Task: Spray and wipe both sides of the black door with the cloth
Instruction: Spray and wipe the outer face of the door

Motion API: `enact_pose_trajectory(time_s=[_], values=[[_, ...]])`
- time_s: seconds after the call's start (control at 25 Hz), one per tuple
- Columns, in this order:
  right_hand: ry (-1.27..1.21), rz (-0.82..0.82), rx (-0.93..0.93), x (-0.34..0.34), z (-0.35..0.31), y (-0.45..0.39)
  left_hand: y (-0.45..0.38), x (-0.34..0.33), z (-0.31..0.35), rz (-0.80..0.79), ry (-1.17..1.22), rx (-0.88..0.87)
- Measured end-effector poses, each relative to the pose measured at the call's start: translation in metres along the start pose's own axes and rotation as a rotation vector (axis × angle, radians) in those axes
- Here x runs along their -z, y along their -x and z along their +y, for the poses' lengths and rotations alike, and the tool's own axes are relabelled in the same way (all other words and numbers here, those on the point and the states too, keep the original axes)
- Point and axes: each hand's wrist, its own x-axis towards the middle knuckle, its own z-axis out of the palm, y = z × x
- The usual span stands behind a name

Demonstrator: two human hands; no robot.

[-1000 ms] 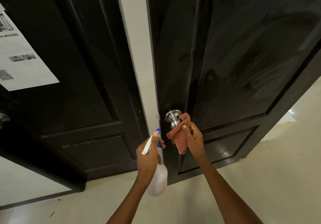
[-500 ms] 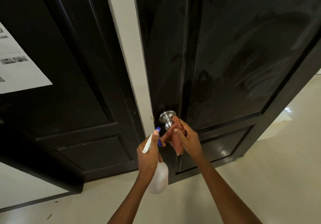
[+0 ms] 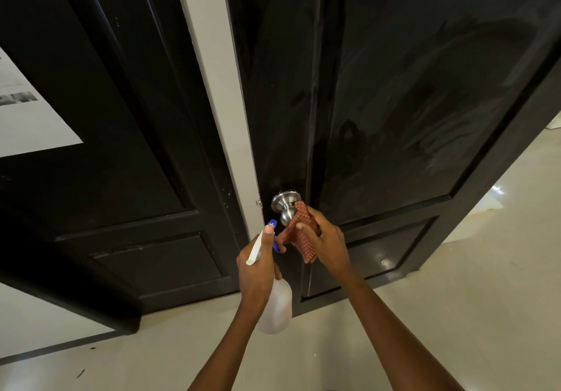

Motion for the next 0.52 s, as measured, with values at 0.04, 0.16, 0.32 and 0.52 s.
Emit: enact_pose_trajectory(time_s=[0.04, 0.16, 0.32, 0.52], values=[[0.033, -0.01, -0.004, -0.003, -0.002, -0.001, 0.0, -0.001, -0.001, 0.009, 0.003, 0.019], [0.111, -0.044, -0.007, 0.0, -0.002, -0.004, -0.002, -0.003, -0.007, 0.018, -0.016, 0.029], [0.036, 0.012, -0.057, 0.006, 0.014, 0.005, 0.0, -0.006, -0.008, 0.032, -0.013, -0.001], [-0.581, 0.229, -0.217, 0.022, 0.025, 0.031, 0.004, -0.004, -0.012, 0.038, 0.015, -0.022]])
